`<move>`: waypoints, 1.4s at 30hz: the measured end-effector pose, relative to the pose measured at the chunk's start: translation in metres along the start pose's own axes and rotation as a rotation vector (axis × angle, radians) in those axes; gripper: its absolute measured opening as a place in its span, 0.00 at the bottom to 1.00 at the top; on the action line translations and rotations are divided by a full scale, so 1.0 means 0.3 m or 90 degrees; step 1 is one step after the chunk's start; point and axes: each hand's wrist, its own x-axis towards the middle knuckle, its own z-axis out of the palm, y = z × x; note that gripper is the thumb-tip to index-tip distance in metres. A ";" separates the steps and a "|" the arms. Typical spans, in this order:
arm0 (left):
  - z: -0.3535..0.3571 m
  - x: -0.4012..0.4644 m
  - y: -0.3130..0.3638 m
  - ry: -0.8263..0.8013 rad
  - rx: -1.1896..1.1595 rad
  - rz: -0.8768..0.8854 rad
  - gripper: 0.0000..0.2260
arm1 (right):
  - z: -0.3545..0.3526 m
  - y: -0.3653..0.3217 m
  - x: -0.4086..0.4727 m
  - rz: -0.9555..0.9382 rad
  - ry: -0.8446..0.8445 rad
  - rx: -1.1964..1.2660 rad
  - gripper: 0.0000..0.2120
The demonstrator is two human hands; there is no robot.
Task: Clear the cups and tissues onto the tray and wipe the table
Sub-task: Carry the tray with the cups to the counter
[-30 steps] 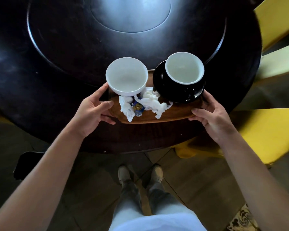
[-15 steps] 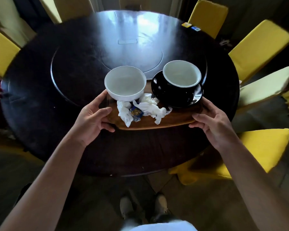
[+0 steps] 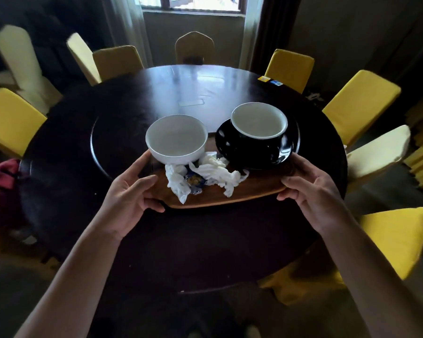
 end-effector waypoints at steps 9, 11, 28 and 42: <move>-0.081 -0.119 0.070 0.087 -0.025 0.039 0.30 | 0.139 -0.010 -0.003 -0.027 -0.069 0.016 0.27; -0.085 -0.153 0.068 0.118 -0.036 0.051 0.30 | 0.157 -0.007 0.009 -0.031 -0.092 0.021 0.30; -0.011 -0.531 -0.098 0.376 -0.132 0.193 0.33 | 0.295 0.052 0.214 0.065 -0.452 0.063 0.29; 0.152 -1.125 -0.174 0.680 -0.046 0.274 0.33 | 0.618 0.139 -0.043 0.246 -0.698 0.042 0.30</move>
